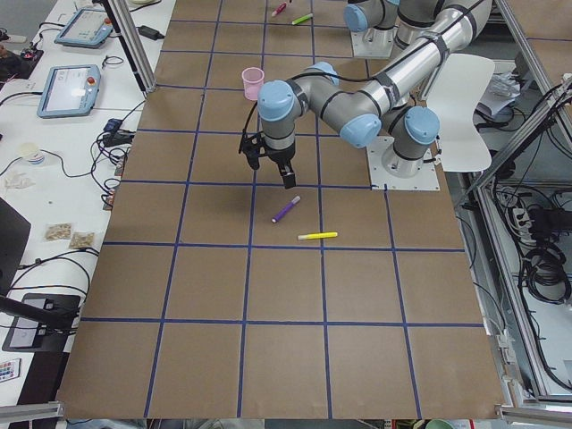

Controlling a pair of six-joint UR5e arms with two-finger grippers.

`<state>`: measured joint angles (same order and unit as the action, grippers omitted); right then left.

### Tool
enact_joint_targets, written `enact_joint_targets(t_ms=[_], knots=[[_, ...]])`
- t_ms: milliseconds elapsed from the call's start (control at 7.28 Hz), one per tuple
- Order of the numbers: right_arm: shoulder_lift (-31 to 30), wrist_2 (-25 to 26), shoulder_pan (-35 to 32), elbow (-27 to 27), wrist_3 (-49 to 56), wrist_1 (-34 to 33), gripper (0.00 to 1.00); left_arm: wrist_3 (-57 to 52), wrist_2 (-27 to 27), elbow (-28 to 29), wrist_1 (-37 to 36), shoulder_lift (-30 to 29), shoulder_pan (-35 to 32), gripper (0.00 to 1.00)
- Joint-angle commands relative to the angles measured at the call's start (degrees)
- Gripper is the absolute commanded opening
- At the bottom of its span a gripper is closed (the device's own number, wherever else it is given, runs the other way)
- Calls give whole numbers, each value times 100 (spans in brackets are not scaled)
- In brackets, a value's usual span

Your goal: Insert purple and pink pens into pink cup

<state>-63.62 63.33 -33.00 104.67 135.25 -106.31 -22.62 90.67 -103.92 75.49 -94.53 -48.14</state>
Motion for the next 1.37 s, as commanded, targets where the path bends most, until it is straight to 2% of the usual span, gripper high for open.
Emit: enact_joint_targets(t_ms=[0, 137, 275, 412, 550, 687, 824, 962, 1099, 1237], knots=[[173, -22, 39, -26, 10, -30, 75, 73, 21, -504, -876, -162, 103, 100], [183, -84, 39, -26, 28, -91, 70, 187, 20, -689, -956, -223, 103, 93], [192, -93, 39, -26, 54, -100, 66, 275, 20, -943, -1218, -259, 103, 90], [192, -93, 39, -17, 80, -100, 63, 346, 29, -1015, -1604, -363, 103, 94], [227, -93, 39, -26, 81, -100, 58, 381, 29, -999, -1695, -512, 103, 94], [270, -93, 39, -26, 72, -100, 58, 425, 177, -1016, -2078, -723, 103, 94], [288, -93, 39, -26, 72, -100, 58, 687, 144, -964, -2134, -925, 103, 98], [288, -93, 39, -17, 81, -92, 49, 1063, 126, -963, -2144, -1066, 103, 100], [288, -102, 39, -17, 81, -92, 30, 1572, 109, -989, -2144, -1163, 77, 100], [288, -137, 39, -17, 81, -83, 21, 1960, 82, -946, -2161, -1269, 59, 100]])
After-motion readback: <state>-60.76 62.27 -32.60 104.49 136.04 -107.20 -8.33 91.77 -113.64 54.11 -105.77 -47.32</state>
